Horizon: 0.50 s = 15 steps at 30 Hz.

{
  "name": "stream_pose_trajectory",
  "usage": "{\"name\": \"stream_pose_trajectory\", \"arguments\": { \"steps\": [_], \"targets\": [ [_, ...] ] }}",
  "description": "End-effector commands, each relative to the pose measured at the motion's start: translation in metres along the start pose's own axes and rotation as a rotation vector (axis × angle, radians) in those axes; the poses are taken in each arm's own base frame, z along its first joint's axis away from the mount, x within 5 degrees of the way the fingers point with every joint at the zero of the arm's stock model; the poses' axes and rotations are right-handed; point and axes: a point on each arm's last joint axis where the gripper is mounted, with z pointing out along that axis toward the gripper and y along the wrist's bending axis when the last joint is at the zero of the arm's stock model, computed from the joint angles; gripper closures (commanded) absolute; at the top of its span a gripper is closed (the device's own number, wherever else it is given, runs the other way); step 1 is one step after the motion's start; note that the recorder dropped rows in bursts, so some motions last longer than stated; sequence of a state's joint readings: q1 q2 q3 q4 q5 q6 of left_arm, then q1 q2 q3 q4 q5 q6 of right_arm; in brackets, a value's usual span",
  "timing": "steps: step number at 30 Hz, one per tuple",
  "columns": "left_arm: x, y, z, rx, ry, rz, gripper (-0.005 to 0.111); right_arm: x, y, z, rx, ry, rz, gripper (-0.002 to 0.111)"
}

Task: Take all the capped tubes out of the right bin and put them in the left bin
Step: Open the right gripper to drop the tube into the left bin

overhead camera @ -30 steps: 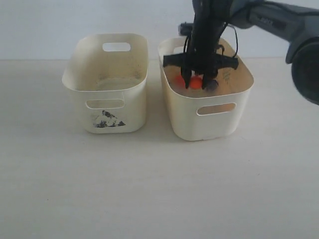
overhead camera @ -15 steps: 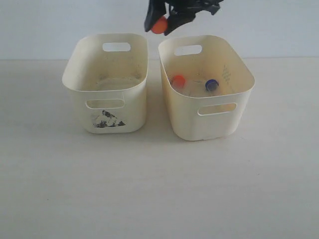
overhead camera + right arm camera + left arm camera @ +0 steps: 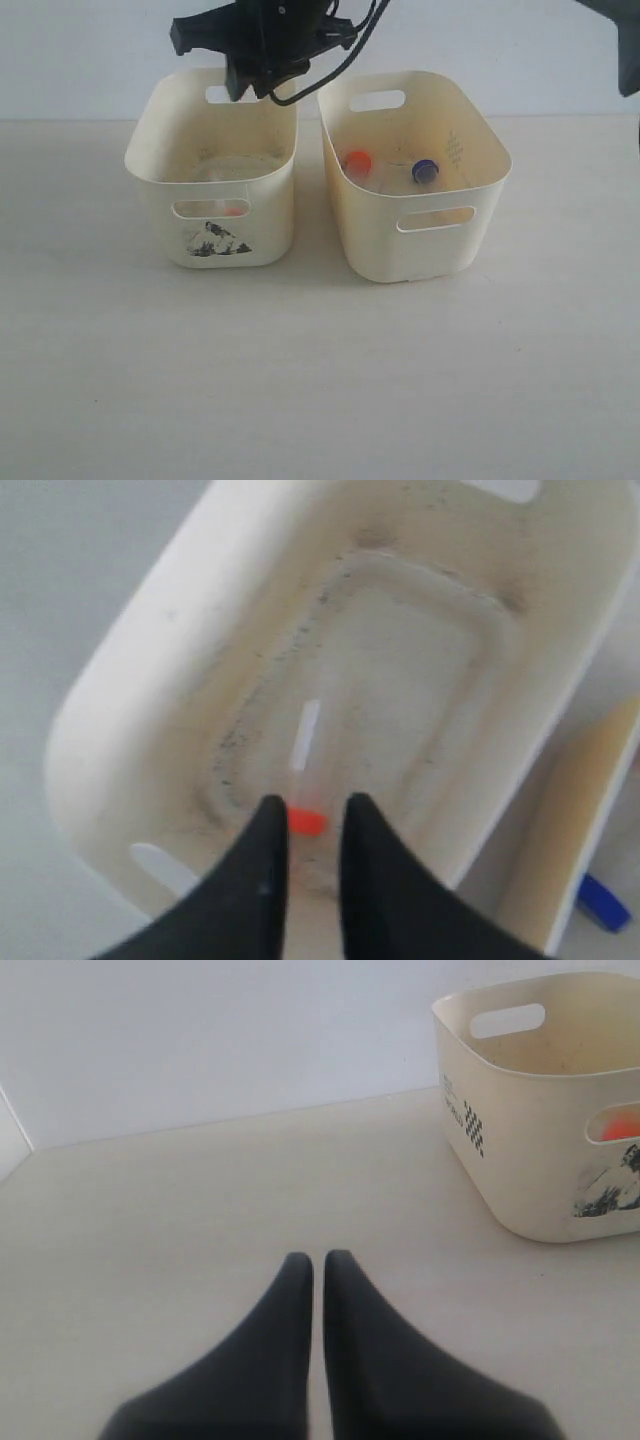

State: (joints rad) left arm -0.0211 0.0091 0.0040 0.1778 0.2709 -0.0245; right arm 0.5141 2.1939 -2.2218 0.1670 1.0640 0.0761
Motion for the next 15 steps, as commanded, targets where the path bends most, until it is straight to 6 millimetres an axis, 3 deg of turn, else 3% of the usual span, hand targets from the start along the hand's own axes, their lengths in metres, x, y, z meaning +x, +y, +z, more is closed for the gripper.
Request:
{"name": "stream_pose_trajectory", "arguments": {
  "steps": [1, 7, 15],
  "targets": [
    [-0.002, 0.000, -0.001, -0.001, -0.015, -0.013, 0.102, -0.003, -0.018, -0.029, 0.211, -0.008, 0.004, 0.107],
    [-0.002, 0.000, -0.001, -0.001, -0.015, -0.013, 0.102, -0.004, -0.063, -0.059, 0.428, 0.002, 0.052, 0.109],
    [-0.002, 0.000, -0.001, -0.001, -0.015, -0.013, 0.102, -0.001, -0.123, -0.060, 0.318, 0.024, 0.283, 0.109]
  ]
}}
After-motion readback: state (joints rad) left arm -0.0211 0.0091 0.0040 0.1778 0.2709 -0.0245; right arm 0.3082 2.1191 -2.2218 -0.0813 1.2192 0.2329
